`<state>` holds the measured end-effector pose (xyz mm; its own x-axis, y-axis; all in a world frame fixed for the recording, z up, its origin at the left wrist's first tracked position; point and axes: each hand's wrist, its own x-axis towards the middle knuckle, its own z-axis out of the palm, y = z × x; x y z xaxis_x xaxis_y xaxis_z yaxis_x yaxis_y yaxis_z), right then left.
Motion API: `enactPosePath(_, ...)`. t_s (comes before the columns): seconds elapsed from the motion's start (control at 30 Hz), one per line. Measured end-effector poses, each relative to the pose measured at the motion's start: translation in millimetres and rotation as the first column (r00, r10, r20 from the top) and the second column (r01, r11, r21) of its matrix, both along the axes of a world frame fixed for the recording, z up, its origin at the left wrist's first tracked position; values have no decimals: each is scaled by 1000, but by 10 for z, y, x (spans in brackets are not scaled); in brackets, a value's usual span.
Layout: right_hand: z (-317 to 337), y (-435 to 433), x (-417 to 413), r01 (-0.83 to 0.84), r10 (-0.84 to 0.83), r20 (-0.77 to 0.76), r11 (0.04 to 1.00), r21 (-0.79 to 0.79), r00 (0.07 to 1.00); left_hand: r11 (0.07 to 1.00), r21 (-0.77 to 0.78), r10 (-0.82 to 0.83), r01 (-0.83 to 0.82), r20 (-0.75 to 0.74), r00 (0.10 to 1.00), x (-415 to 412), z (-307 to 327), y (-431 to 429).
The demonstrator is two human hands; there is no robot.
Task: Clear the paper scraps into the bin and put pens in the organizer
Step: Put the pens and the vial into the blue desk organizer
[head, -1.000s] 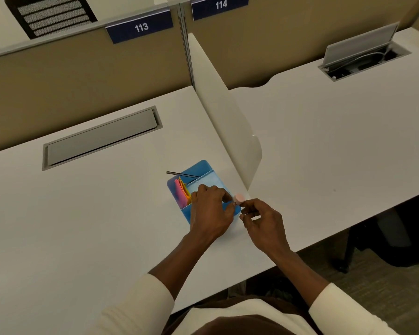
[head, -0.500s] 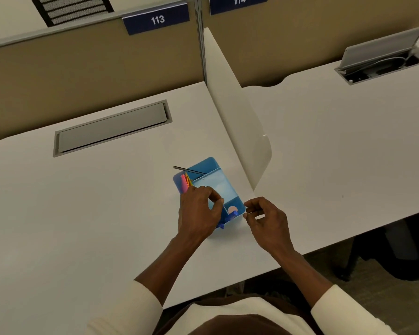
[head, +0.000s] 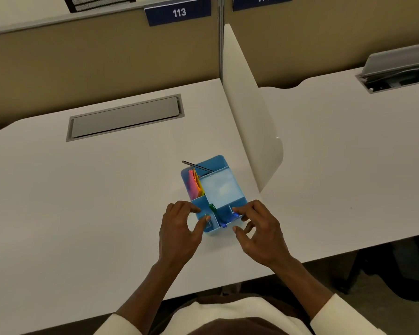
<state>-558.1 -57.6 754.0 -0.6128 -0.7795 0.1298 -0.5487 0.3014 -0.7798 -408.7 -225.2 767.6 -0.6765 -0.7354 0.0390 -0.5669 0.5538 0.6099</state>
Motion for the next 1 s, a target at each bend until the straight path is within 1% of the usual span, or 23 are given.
enactPosePath(0.1, -31, -18, 13, -57, 58, 11, 998, -32, 998, 999, -13, -35, 34, -18, 999, 21, -20, 41)
enactPosePath(0.2, -52, -55, 46, -80, 80, -4, 996, -36, 997, 996, 21, -87, 88, -43, 995, 4, -38, 77)
enactPosePath(0.37, -83, -133, 157, -61, 56, -109, 997, -50, 993, 992, 37, -122, 125, -66, 990, -86, -75, 91)
enactPosePath(0.57, -64, -212, 224, 37, -42, -162, 999, -37, 986, 980, -42, -200, 196, -132, 971, -96, -108, 58)
enactPosePath(0.73, -88, -152, 251, -3, 2, -343, 1000, -2, 939, 943, -189, -302, 273, -148, 942, -22, -107, 100)
enactPosePath(0.87, -133, -126, 273, -32, 39, -441, 999, 24, 897, 941, -208, -298, 267, -133, 945, 16, -91, 206)
enactPosePath(1.0, -174, -139, 265, -25, 41, -438, 999, 41, 898, 950, -189, -276, 247, -147, 950, 20, -66, 236)
